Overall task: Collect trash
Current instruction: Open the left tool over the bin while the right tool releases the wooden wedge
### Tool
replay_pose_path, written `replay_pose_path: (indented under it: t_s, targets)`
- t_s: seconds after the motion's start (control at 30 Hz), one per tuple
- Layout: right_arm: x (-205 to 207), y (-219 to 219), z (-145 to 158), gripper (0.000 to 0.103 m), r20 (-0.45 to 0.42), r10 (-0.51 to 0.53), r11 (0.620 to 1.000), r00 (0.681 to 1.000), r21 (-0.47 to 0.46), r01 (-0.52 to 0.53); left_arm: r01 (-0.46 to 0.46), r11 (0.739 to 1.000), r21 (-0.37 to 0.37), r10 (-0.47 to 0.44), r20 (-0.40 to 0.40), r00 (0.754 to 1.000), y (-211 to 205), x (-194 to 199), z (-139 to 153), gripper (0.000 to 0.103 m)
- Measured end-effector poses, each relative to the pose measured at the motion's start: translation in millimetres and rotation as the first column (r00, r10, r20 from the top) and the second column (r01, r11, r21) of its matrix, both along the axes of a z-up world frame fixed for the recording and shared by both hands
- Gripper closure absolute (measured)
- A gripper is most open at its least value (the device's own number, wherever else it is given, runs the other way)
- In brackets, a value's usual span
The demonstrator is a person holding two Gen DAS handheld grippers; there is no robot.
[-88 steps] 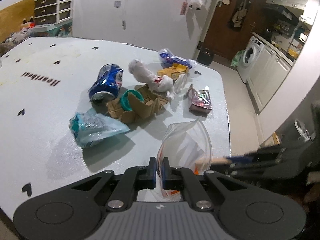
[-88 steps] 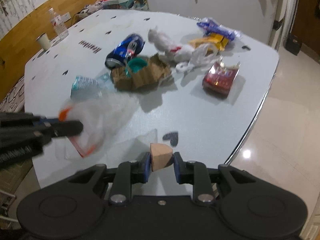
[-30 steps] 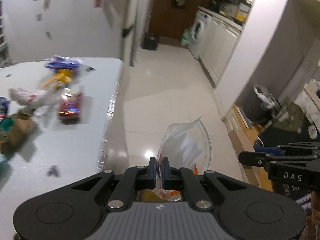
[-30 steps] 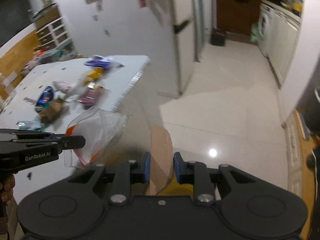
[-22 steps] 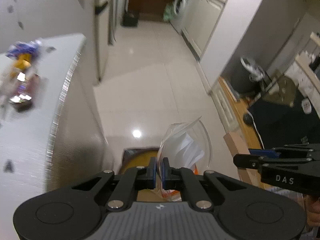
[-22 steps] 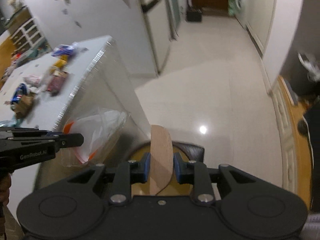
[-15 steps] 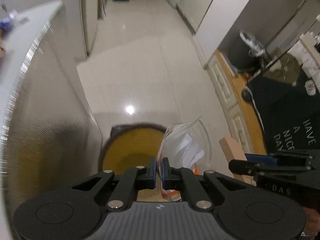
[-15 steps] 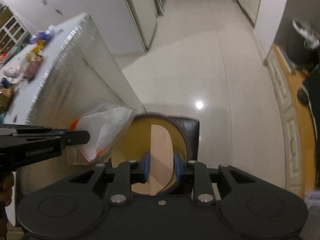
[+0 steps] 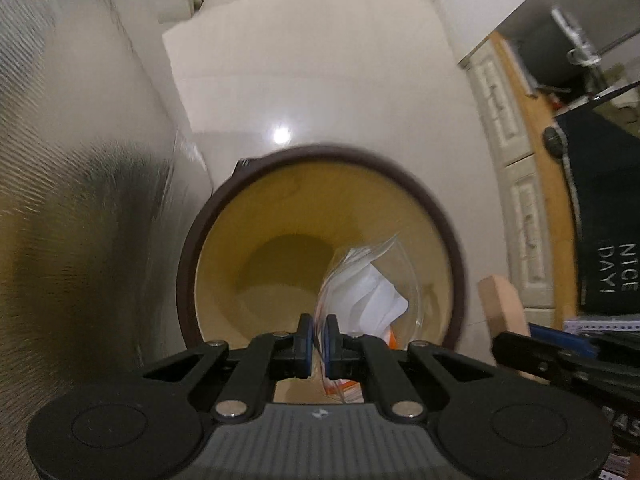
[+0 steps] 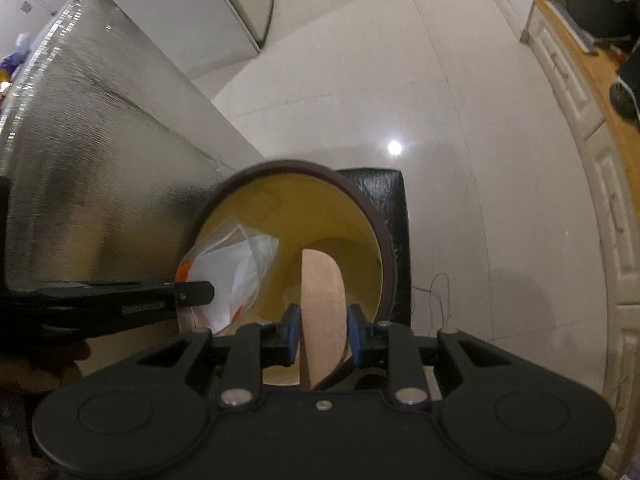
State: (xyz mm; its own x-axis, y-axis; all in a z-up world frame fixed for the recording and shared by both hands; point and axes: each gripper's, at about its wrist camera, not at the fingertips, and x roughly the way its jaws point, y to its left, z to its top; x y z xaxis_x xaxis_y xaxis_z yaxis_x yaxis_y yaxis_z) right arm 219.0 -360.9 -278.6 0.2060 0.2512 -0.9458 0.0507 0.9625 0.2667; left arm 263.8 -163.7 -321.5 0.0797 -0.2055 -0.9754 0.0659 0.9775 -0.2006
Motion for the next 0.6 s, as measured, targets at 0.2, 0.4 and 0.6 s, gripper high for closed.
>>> replay_pose_path:
  t_s: [0.2,0.4,0.6]
  targets:
    - [6,1,-28,0.077,-0.031,-0.006,1.0,0.999,0.01,0.007,0.005,1.0,0.029,-0.004,-0.024,1.0,-4,15,-40,0.098]
    - [14,5,-50,0.077,-0.052,-0.038,0.999,0.998,-0.003,0.038,0.026,0.998,0.052,-0.026,-0.003,1.0,-7,28,-59,0.095]
    - [21,7,-59,0.077,-0.069,-0.051,0.999,0.996,-0.017,0.05,0.009,0.998,0.069,-0.009,0.007,1.0,-1,36,-66,0.076]
